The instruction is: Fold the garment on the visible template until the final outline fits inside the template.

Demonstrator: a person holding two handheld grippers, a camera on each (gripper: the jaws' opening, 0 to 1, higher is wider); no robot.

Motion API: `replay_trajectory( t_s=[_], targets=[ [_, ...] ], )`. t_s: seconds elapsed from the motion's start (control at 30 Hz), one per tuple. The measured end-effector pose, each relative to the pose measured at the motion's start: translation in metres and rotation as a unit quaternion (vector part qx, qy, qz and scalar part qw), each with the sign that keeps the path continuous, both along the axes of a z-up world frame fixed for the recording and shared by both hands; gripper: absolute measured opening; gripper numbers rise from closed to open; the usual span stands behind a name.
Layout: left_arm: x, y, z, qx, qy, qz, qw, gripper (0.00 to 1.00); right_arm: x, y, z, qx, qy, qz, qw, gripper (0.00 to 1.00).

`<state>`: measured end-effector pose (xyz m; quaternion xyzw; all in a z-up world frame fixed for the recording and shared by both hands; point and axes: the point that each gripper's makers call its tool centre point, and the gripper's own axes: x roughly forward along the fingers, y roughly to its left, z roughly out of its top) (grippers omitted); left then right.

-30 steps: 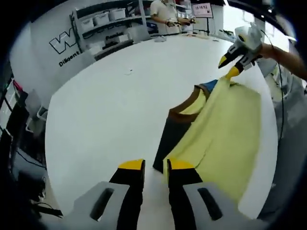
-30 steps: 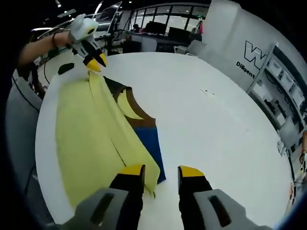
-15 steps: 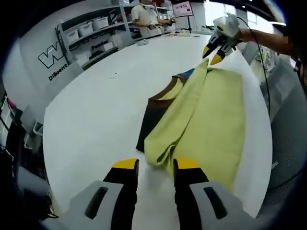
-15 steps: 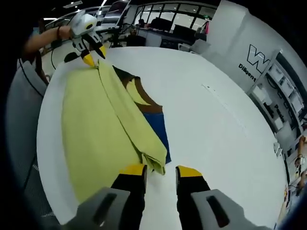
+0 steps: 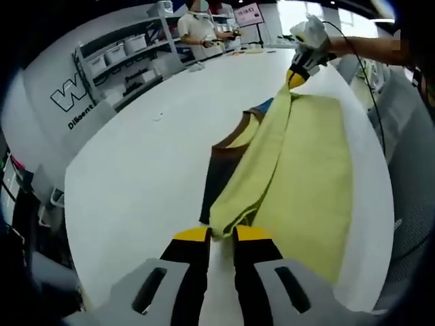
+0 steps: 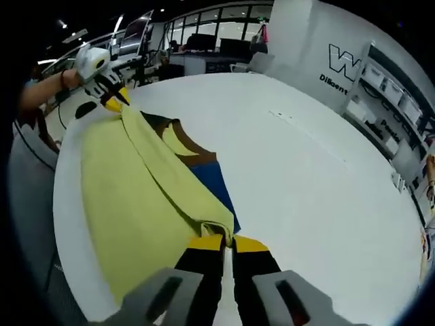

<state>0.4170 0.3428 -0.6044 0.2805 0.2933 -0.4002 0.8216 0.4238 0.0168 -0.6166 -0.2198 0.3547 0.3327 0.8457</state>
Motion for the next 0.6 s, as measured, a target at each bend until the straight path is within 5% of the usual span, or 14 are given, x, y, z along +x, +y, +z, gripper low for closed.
replay_trajectory(
  t_s=[0.3, 0.4, 0.6],
  targets=[
    [0.014, 0.000, 0.014, -0.034, 0.012, 0.030, 0.9989, 0.01, 0.009, 0.000, 0.017, 0.007, -0.016, -0.013, 0.9998, 0.00],
    [0.025, 0.002, 0.021, -0.077, 0.034, 0.074, 0.9937, 0.01, 0.017, -0.002, 0.023, 0.029, -0.015, -0.039, 0.9987, 0.00],
    [0.047, 0.009, 0.017, -0.098, 0.073, 0.128, 0.9841, 0.00, 0.033, -0.004, 0.023, 0.060, -0.002, -0.089, 0.9942, 0.00]
  ],
)
